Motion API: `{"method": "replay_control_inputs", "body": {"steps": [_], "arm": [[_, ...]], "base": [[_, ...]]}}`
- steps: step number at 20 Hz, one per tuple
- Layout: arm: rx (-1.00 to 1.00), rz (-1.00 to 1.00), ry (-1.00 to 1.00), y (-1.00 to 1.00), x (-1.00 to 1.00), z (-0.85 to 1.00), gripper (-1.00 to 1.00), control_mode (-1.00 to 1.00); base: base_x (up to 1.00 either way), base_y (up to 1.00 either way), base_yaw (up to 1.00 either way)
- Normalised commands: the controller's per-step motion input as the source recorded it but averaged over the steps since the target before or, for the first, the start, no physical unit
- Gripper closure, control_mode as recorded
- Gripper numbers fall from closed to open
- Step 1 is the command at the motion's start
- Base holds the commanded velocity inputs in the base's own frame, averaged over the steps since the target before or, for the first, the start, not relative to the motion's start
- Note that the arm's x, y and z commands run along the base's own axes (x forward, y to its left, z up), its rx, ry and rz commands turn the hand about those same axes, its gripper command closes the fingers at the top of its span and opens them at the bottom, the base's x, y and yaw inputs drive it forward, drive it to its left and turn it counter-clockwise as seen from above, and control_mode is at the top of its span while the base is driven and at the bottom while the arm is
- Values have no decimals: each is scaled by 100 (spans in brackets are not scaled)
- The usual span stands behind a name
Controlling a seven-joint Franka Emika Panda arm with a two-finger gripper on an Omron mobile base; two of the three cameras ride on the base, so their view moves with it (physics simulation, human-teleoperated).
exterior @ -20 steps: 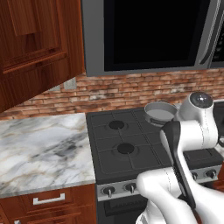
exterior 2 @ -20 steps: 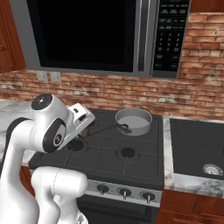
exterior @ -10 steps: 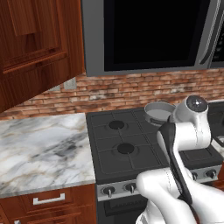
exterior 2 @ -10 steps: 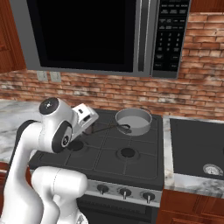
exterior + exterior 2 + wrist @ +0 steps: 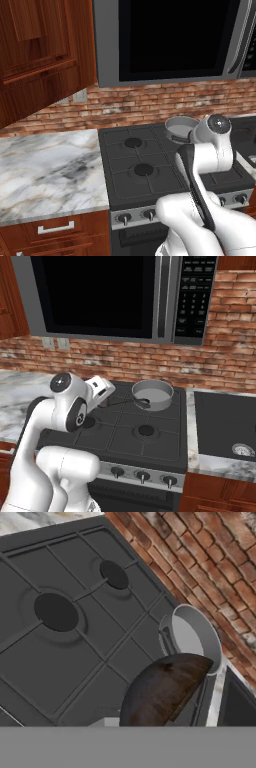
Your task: Open the cabinet and move the ladle to the pot. Then close the cabinet.
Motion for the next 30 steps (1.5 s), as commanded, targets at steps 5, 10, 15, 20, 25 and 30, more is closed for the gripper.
{"method": "replay_control_inputs", "body": {"steps": [5,10,15,20,25,30], "arm": [[0,-2,-6,0,29,-13,100,-100],[0,0,-1,-1,36,-6,100,-100],[0,-1,0,-6,37,0,100,-100],[0,-1,0,-4,40,0,100,-100],[0,-1,0,-3,43,-3,100,-100],[0,-1,0,-6,43,-4,100,-100]], "base": [[0,0,0],[0,0,0],[0,0,0],[0,0,0],[0,0,0],[0,0,0]]}}
